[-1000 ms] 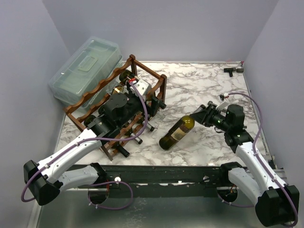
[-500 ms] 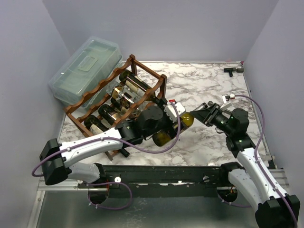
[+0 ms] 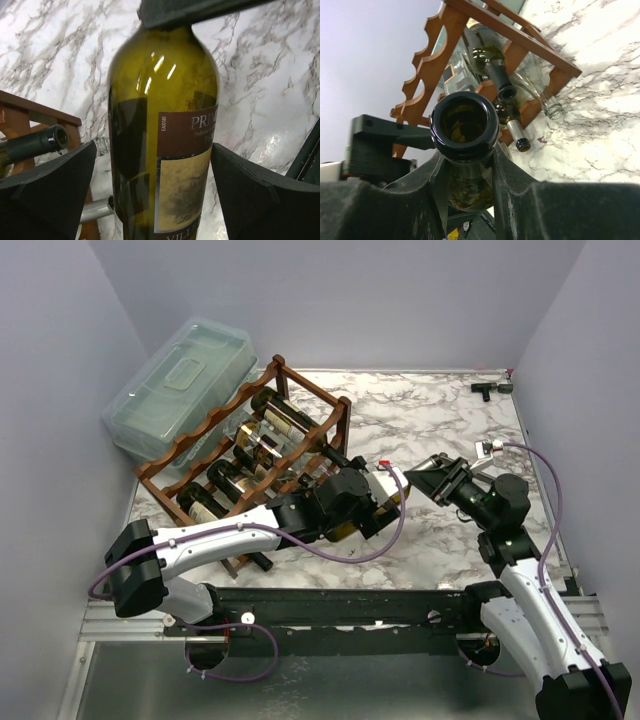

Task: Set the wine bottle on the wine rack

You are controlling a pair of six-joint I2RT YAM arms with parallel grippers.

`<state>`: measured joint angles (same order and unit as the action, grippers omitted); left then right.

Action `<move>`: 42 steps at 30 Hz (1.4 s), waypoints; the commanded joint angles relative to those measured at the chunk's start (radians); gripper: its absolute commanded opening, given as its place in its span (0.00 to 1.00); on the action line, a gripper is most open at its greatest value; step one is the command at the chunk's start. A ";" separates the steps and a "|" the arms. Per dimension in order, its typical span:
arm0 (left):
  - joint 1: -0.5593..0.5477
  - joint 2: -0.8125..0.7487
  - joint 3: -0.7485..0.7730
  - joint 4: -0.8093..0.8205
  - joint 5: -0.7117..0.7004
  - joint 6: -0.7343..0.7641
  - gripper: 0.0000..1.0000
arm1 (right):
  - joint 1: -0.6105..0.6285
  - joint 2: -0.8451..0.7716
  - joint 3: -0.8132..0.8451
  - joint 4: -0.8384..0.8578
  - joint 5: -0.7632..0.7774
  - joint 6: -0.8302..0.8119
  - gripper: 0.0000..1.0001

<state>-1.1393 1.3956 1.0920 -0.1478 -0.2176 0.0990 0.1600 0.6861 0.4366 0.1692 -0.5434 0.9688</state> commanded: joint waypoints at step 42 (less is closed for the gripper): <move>-0.109 -0.312 -0.292 0.042 0.070 0.712 0.00 | 0.096 0.053 0.420 -0.887 -0.339 -0.585 0.96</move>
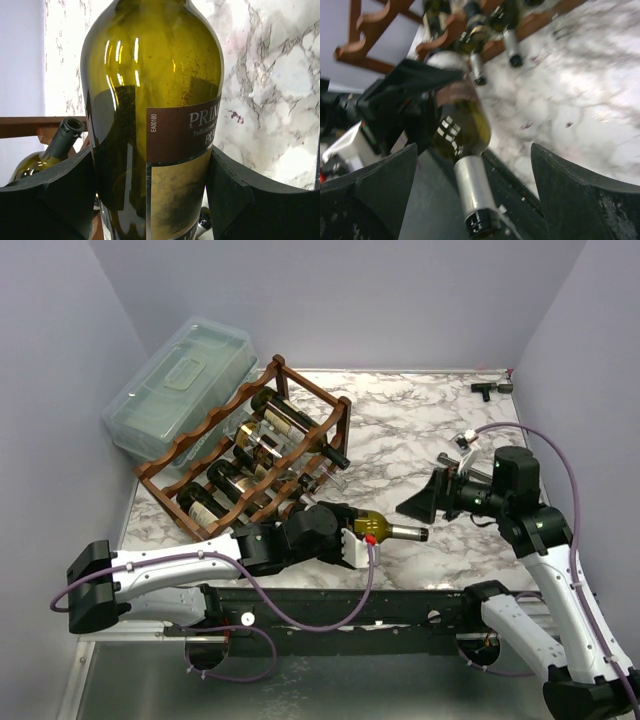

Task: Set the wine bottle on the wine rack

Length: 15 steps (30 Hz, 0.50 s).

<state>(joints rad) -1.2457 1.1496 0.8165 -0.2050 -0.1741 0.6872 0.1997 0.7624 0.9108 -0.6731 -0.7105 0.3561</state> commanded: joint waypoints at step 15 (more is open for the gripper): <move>-0.003 -0.113 -0.050 0.065 0.082 0.190 0.00 | 0.372 0.097 -0.107 -0.060 -0.119 0.021 0.79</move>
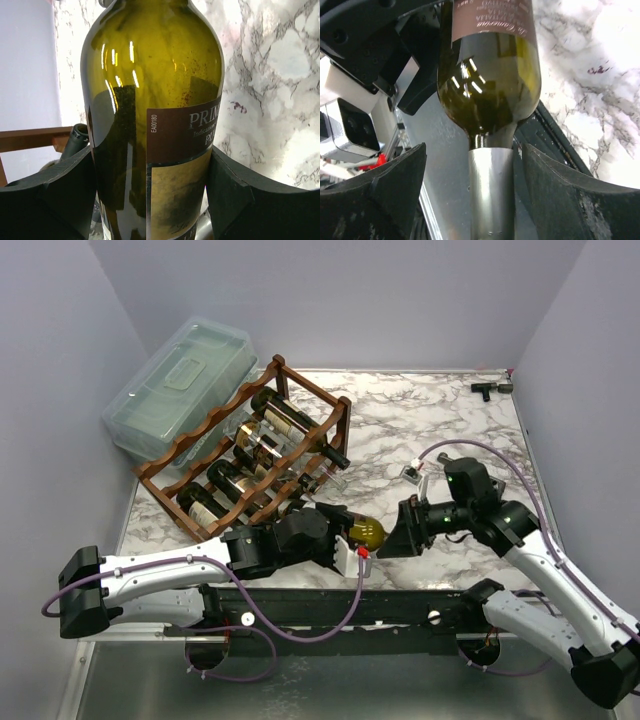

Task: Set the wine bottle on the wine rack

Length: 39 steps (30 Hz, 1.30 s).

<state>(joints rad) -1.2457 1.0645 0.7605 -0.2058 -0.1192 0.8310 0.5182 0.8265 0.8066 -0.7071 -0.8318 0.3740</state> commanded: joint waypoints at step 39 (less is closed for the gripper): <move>0.003 -0.125 0.068 0.016 0.223 -0.166 0.99 | 0.141 0.014 0.002 -0.035 0.212 0.053 0.00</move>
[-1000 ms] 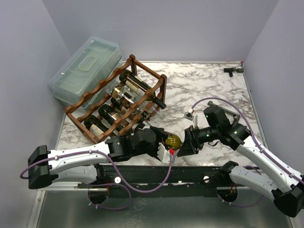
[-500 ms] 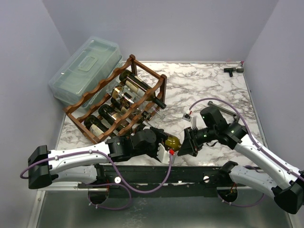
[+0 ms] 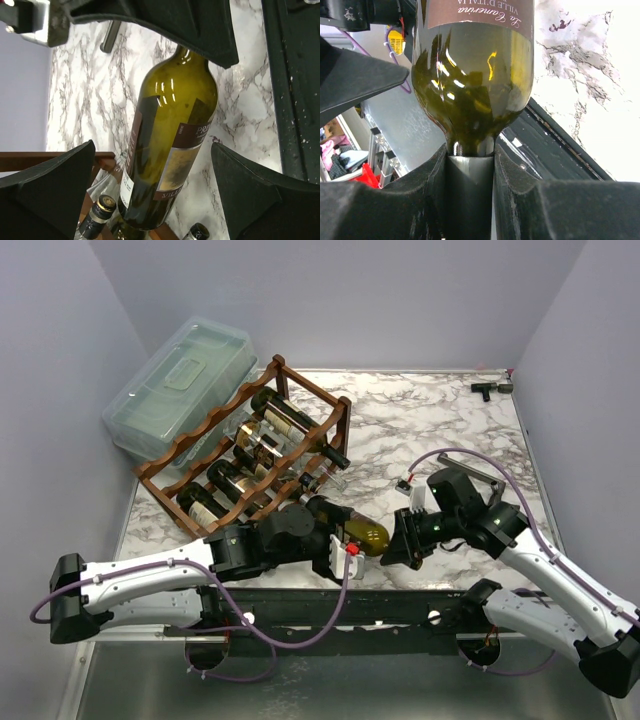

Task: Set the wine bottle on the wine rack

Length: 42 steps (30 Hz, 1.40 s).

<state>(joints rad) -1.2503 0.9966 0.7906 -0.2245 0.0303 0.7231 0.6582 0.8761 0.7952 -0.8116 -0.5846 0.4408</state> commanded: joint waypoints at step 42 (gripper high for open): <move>0.459 0.236 0.322 0.010 -0.331 -0.659 0.53 | 0.001 -0.007 -0.026 0.364 -0.361 0.026 0.00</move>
<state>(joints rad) -0.8036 1.2133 1.0737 -0.1707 -0.3069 0.0895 0.6582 0.8623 0.7631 -0.6304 -0.8330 0.4450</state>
